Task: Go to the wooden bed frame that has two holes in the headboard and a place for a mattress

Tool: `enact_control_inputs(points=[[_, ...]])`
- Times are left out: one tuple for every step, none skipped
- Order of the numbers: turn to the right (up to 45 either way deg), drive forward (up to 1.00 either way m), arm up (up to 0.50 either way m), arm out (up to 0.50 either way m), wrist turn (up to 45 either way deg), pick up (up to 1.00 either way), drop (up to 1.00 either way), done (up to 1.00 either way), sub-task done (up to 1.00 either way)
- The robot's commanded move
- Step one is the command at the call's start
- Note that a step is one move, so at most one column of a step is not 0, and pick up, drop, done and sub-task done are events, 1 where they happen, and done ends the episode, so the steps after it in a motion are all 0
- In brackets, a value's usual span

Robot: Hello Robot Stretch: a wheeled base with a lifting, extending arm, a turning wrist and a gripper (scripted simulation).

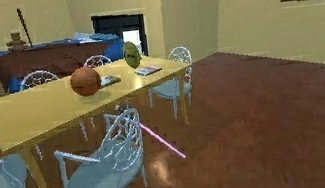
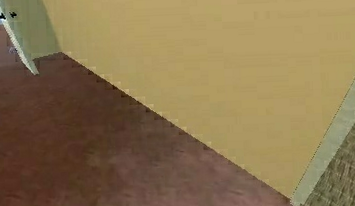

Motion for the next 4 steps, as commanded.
enact_control_inputs(points=[[-45.0,0.0,0.0,0.0,0.0,0.0,0.0,0.0,0.0],[-45.0,0.0,0.0,0.0,0.0,0.0,0.0,0.0,0.0],[-15.0,0.0,0.0,0.0,0.0,0.0,0.0,0.0,0.0],[-3.0,0.0,0.0,0.0,0.0,0.0,0.0,0.0,0.0]])
